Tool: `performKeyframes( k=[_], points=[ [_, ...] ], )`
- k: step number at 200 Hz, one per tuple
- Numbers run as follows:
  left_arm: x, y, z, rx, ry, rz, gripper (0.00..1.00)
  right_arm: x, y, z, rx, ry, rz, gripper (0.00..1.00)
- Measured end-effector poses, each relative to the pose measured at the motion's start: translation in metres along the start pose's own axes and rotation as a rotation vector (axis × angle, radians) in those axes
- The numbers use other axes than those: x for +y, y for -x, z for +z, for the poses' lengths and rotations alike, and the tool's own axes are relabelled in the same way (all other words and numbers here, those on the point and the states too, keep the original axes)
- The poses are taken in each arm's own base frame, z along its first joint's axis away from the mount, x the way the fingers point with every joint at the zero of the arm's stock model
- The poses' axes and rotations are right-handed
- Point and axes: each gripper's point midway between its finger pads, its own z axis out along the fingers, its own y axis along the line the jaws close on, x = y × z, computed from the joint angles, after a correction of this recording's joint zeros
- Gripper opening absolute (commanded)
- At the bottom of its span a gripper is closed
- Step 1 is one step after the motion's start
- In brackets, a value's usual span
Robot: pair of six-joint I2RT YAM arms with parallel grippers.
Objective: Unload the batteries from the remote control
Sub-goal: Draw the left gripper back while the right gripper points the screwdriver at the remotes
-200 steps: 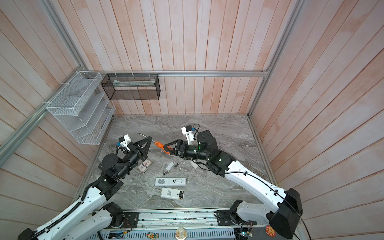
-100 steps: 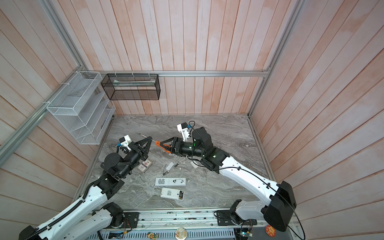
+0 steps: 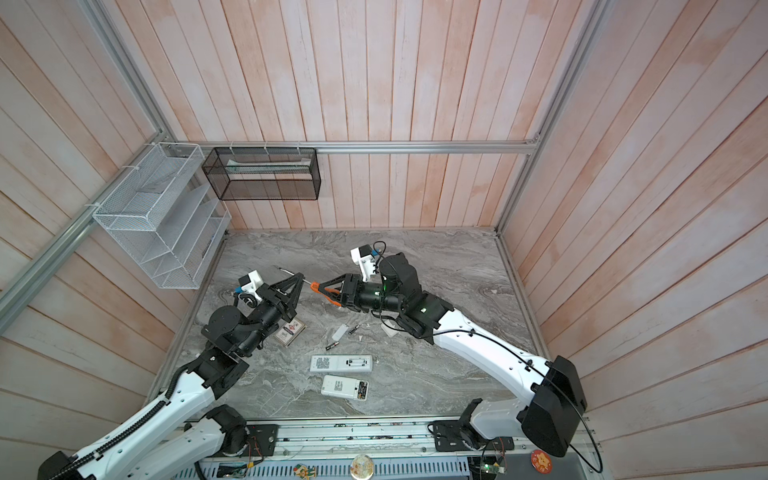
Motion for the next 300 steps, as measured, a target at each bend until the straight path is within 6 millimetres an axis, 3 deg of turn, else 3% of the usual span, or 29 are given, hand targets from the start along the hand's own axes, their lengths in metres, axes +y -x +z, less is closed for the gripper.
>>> performKeyframes(
  k=[134,141,170,197,222,253,285,300],
  points=[
    [0.001,0.002,-0.002,-0.011,-0.017,-0.044,0.00,0.002,-0.002,0.002,0.006,0.010,0.007,0.21],
    [0.001,0.002,-0.003,-0.012,-0.018,-0.046,0.08,0.002,-0.002,0.002,0.006,0.009,0.007,0.20],
    [0.010,0.002,-0.007,-0.015,-0.001,-0.051,0.62,0.001,-0.001,0.002,-0.001,0.004,0.007,0.18],
    [0.020,0.002,-0.015,-0.010,0.027,-0.049,0.99,-0.004,0.003,0.000,-0.012,-0.013,0.010,0.16],
    [0.028,0.001,-0.031,0.010,0.061,-0.031,1.00,-0.016,0.013,-0.011,-0.034,-0.061,0.015,0.16],
    [0.047,-0.006,-0.052,0.094,0.161,0.054,1.00,-0.050,0.029,-0.049,-0.059,-0.221,0.027,0.16],
    [0.086,-0.032,-0.062,0.311,0.359,0.170,1.00,-0.093,0.028,-0.094,-0.049,-0.422,0.059,0.16],
    [0.092,-0.045,-0.060,0.421,0.435,0.229,1.00,-0.106,0.021,-0.110,-0.030,-0.485,0.072,0.16]
  ],
)
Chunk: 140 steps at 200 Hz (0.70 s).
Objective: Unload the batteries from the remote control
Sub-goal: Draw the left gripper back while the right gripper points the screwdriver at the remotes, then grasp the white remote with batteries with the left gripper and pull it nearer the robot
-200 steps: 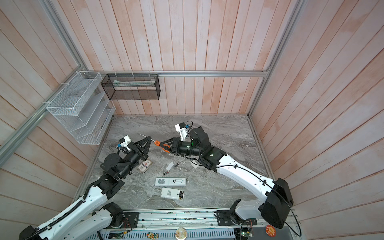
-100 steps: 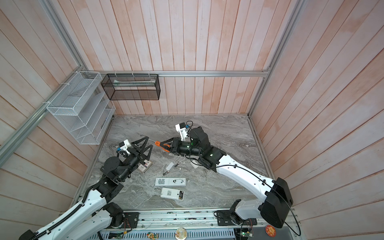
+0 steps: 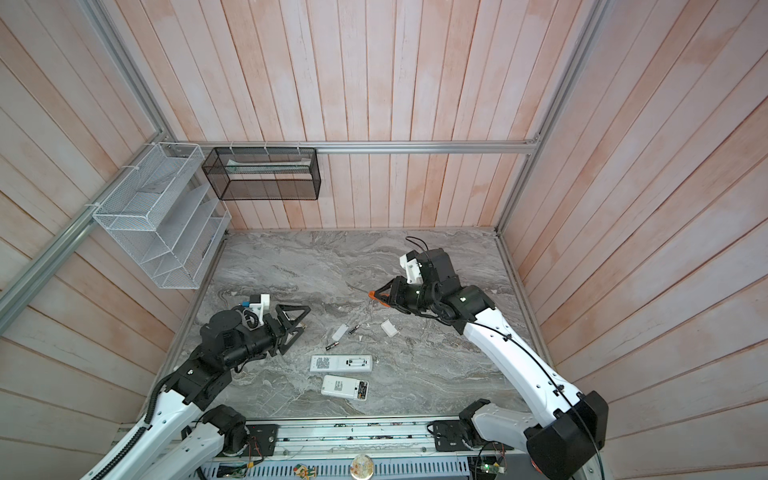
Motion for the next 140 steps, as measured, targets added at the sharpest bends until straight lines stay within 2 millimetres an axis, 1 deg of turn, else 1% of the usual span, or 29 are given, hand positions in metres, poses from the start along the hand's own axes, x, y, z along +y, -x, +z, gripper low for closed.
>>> performKeyframes(
  k=[13,35,49,62,77,93,121,140],
  points=[
    [-0.008,-0.007,0.007,0.077,0.042,0.076,1.00,-0.012,-0.005,-0.004,0.019,-0.042,-0.001,0.16],
    [-0.032,-0.021,0.023,0.200,0.068,0.224,1.00,-0.028,-0.017,-0.005,0.074,-0.104,-0.013,0.16],
    [-0.044,-0.033,0.037,0.282,0.081,0.327,1.00,-0.037,-0.024,-0.006,0.107,-0.141,-0.027,0.16],
    [-0.052,-0.049,0.052,0.362,0.096,0.437,1.00,-0.044,-0.029,-0.008,0.128,-0.174,-0.039,0.16],
    [-0.056,-0.071,0.065,0.451,0.104,0.563,1.00,-0.052,-0.035,-0.013,0.146,-0.211,-0.050,0.16],
    [-0.054,-0.089,0.071,0.527,0.098,0.648,1.00,-0.057,-0.040,-0.019,0.154,-0.241,-0.064,0.16],
    [-0.048,-0.098,0.072,0.587,0.084,0.693,1.00,-0.059,-0.048,-0.034,0.151,-0.262,-0.088,0.16],
    [-0.049,-0.102,0.070,0.606,0.067,0.711,1.00,-0.060,-0.050,-0.037,0.154,-0.263,-0.096,0.16]
  ],
)
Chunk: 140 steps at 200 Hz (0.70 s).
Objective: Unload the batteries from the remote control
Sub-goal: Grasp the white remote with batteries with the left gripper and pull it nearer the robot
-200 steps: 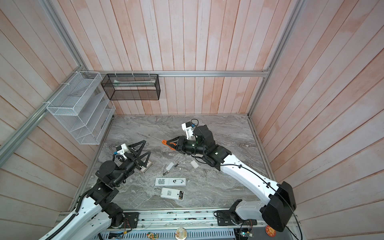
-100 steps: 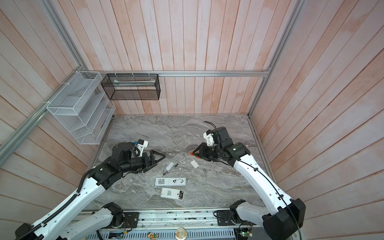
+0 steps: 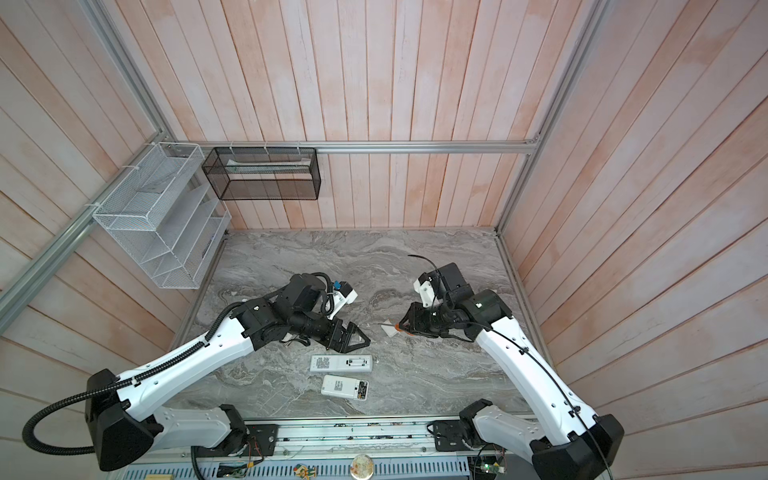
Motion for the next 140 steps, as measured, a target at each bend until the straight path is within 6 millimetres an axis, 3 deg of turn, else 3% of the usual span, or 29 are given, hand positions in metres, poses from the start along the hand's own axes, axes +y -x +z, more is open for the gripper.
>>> performKeyframes(
  k=[21,42,96,115,140],
  points=[
    [0.000,-0.011,0.003,0.026,0.019,0.046,1.00,-0.002,-0.001,0.002,0.012,-0.007,-0.009,0.16],
    [-0.009,-0.035,0.012,0.097,0.046,0.147,1.00,-0.003,-0.001,0.006,0.030,-0.017,-0.013,0.16],
    [-0.042,-0.107,0.031,0.273,0.031,0.604,1.00,-0.003,0.003,0.012,0.052,-0.023,-0.027,0.16],
    [-0.037,-0.114,0.032,0.298,0.042,0.700,1.00,-0.002,0.003,0.013,0.056,-0.020,-0.029,0.16],
    [-0.015,-0.126,0.037,0.352,0.089,0.788,0.97,-0.002,0.003,0.013,0.057,-0.019,-0.028,0.16]
  ],
)
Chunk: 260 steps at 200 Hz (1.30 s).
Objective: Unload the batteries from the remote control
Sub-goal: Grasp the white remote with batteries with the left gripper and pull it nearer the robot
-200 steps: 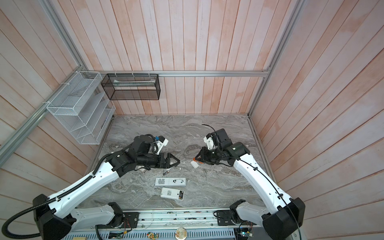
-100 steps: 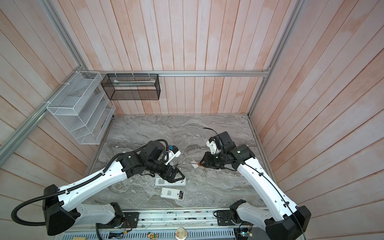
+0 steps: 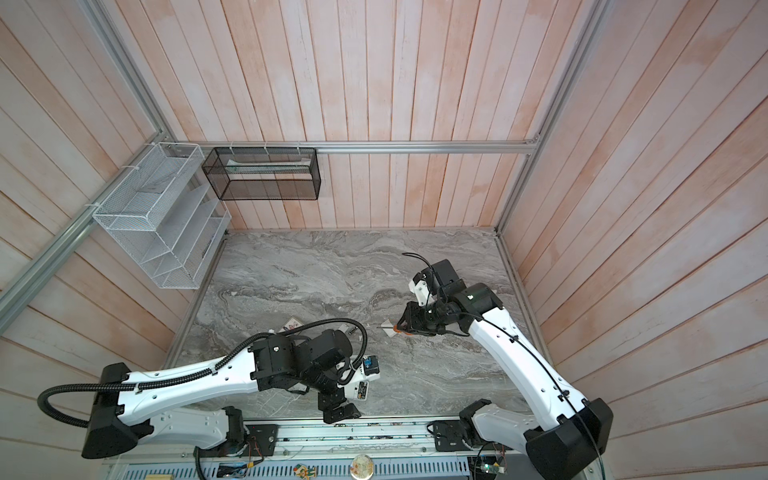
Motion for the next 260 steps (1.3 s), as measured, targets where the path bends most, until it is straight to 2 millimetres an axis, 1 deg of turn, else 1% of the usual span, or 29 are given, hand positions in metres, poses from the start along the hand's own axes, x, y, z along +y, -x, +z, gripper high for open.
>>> performKeyframes(
  k=[42,85,105,128,152,186,231,247,260],
  points=[
    [0.013,-0.028,0.018,0.100,0.050,0.117,0.93,0.003,0.004,-0.002,-0.020,0.013,0.009,0.16],
    [0.025,-0.073,0.045,0.235,0.076,0.174,0.93,0.008,0.006,-0.008,-0.065,0.043,0.017,0.16],
    [0.032,-0.085,0.052,0.260,0.092,0.179,0.93,0.007,0.005,-0.007,-0.067,0.045,0.027,0.16],
    [0.043,-0.087,0.057,0.247,0.118,0.170,0.93,0.007,0.006,-0.007,-0.069,0.046,0.030,0.16],
    [0.056,-0.081,0.061,0.225,0.146,0.164,0.93,0.007,0.006,-0.006,-0.067,0.044,0.032,0.16],
    [0.068,-0.082,0.068,0.227,0.156,0.163,0.93,0.005,0.007,-0.003,-0.057,0.040,0.041,0.16],
    [0.074,-0.092,0.075,0.255,0.147,0.173,0.92,0.001,0.010,0.003,-0.037,0.034,0.054,0.16],
    [0.074,-0.094,0.077,0.261,0.137,0.177,0.90,0.000,0.010,0.004,-0.031,0.032,0.059,0.16],
    [0.075,-0.094,0.078,0.264,0.131,0.178,0.85,-0.001,0.011,0.006,-0.026,0.030,0.061,0.16]
  ],
)
